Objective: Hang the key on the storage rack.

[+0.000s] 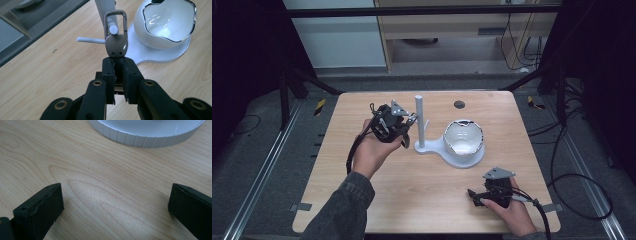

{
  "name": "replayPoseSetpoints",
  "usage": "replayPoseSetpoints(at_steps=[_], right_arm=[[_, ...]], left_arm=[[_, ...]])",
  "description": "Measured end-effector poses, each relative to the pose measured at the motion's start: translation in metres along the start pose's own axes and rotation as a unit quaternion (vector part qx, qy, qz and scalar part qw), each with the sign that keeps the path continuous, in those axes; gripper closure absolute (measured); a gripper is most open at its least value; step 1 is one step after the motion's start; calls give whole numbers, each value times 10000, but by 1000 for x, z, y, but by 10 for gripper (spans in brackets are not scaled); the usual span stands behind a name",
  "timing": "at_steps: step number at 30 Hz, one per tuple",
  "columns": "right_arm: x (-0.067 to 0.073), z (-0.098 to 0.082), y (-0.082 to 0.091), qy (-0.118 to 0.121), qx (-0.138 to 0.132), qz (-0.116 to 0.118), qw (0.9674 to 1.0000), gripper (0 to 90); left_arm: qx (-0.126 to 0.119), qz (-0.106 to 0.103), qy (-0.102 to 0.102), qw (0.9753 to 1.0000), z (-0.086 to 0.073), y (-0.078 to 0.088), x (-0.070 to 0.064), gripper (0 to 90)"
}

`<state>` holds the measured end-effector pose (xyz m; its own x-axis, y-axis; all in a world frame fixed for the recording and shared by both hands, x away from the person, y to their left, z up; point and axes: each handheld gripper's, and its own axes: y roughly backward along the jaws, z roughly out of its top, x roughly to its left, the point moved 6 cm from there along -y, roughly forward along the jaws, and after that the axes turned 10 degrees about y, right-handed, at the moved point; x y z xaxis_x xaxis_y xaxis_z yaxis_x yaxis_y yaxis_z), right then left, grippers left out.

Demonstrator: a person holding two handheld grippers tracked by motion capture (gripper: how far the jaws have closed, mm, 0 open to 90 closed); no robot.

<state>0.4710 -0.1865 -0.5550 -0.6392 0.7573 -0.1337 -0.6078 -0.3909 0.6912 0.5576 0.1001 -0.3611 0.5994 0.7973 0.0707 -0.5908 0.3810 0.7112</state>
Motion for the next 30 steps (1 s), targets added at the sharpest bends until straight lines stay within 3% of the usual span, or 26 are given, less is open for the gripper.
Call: replayPoseSetpoints(at_steps=[30], right_arm=[[0,0,0,3,-8,1,10000,5]], left_arm=[[-134,60,92,9998,-5,-28,0,805]])
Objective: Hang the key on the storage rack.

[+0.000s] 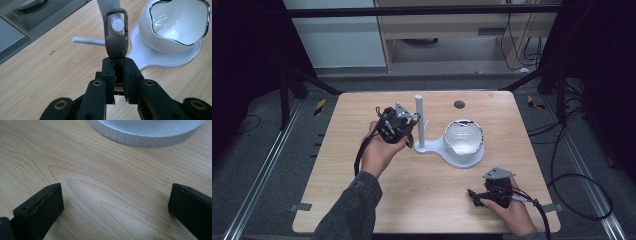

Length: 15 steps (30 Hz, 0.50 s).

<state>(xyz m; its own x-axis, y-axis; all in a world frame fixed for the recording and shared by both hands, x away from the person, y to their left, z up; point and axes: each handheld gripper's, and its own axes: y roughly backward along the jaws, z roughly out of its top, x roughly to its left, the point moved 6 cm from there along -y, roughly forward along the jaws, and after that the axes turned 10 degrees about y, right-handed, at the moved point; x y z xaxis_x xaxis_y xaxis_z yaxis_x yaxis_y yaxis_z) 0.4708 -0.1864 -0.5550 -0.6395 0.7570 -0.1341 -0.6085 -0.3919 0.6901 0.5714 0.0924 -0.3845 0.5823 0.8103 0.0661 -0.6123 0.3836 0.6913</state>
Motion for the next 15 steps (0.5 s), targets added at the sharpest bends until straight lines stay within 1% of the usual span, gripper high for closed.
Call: replayPoseSetpoints(at_steps=[15], right_arm=[[0,0,0,-20,6,4,10000,5]], left_arm=[[-174,-11,74,9998,-4,-9,-1,806]])
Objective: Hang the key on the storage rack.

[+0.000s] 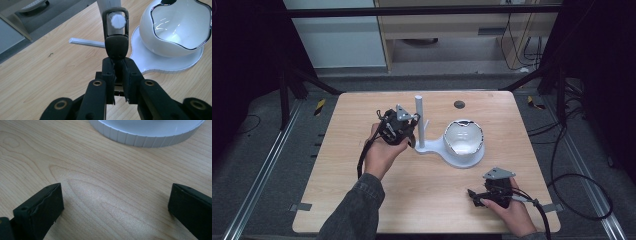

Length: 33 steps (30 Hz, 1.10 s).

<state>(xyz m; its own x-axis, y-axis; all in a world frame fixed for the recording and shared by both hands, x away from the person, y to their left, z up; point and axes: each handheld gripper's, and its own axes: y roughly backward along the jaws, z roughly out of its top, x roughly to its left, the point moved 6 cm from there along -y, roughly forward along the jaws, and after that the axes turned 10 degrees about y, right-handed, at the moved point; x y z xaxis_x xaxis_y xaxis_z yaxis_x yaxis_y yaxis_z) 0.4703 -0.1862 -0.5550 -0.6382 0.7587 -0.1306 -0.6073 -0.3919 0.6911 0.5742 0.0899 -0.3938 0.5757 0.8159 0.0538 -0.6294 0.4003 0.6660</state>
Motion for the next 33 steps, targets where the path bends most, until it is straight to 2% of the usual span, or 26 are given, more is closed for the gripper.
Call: replayPoseSetpoints(at_steps=[22,23,33], right_arm=[[0,0,0,-8,-2,8,10000,5],[-1,0,0,44,-8,-18,10000,4],[-1,0,0,42,-8,-13,10000,5]], left_arm=[[-77,-92,107,9999,-1,-6,-1,795],[-85,-107,102,9999,-1,-6,-1,792],[-138,-115,27,9998,-1,-1,-5,692]])
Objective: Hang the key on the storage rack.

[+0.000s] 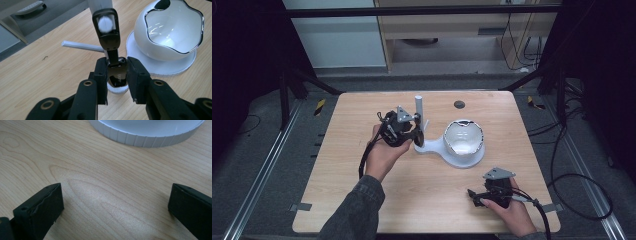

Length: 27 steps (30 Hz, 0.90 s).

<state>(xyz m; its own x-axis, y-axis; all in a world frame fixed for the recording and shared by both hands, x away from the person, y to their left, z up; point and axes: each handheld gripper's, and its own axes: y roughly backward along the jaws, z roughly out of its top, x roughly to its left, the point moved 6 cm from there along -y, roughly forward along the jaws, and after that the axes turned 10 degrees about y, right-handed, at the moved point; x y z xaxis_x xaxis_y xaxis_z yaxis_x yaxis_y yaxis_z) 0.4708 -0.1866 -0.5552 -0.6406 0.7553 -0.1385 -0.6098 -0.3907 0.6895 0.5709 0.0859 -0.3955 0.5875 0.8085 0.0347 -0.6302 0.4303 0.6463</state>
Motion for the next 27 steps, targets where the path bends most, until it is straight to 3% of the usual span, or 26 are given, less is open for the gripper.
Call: replayPoseSetpoints(at_steps=[7,13,17,22,27], right_arm=[[0,0,0,-1,0,0,10000,5],[1,0,0,-41,13,10,10000,4],[1,0,0,-47,13,10,10000,5],[0,0,0,-40,10,6,10000,4],[0,0,0,-42,12,1,10000,4]], left_arm=[[-56,-35,-11,10000,-4,5,-2,593],[-20,-146,154,9998,-10,9,-4,417],[-155,-205,281,9993,-13,14,-3,330],[-132,-266,248,9993,-20,17,-2,234],[-71,-401,345,9986,-26,19,-6,143]])
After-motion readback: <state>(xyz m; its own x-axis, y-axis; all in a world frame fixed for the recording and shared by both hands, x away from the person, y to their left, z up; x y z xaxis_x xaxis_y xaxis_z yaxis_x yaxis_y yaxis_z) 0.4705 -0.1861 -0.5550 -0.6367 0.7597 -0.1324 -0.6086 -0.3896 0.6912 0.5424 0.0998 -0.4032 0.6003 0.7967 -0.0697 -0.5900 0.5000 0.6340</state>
